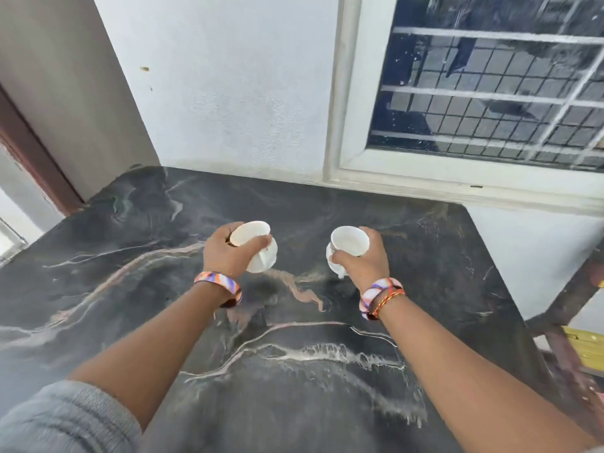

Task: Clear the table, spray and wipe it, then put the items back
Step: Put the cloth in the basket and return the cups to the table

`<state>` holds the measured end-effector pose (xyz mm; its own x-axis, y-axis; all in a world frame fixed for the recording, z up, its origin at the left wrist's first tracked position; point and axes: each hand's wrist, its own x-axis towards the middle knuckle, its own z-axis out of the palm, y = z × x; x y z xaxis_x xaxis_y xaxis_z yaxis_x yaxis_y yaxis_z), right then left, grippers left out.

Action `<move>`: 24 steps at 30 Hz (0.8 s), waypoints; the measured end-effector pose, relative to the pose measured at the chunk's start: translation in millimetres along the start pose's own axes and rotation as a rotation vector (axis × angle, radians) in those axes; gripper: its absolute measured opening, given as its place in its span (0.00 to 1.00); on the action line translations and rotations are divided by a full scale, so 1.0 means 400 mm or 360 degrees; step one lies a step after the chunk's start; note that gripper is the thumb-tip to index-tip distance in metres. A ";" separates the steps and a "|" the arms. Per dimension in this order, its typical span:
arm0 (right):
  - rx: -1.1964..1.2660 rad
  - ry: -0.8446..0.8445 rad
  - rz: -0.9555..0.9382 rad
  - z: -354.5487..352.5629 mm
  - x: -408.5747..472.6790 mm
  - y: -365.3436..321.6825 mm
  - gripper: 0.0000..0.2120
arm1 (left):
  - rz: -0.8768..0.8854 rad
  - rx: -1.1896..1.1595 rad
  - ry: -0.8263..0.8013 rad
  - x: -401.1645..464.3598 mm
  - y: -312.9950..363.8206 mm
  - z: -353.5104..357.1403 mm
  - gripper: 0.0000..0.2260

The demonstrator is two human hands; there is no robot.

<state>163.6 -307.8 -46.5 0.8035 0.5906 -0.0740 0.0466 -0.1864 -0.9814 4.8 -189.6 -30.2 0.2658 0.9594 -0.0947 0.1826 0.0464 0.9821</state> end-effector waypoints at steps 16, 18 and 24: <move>-0.0321 0.0167 0.0086 0.634 0.125 -0.077 0.30 | 0.0244 0.0584 0.0222 0.513 -0.059 -0.390 0.34; -0.0427 0.0146 0.0077 0.696 0.160 -0.099 0.28 | 0.0242 0.0606 0.0236 0.584 -0.061 -0.416 0.35; -0.0484 0.0094 0.0085 0.866 0.289 -0.163 0.26 | 0.0205 0.0529 0.0226 0.791 -0.064 -0.452 0.37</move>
<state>47.9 44.6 -52.4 0.8424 0.5285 -0.1051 0.1713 -0.4476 -0.8777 -87.1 162.9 -55.9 0.1773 0.9815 0.0725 0.4594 -0.1477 0.8759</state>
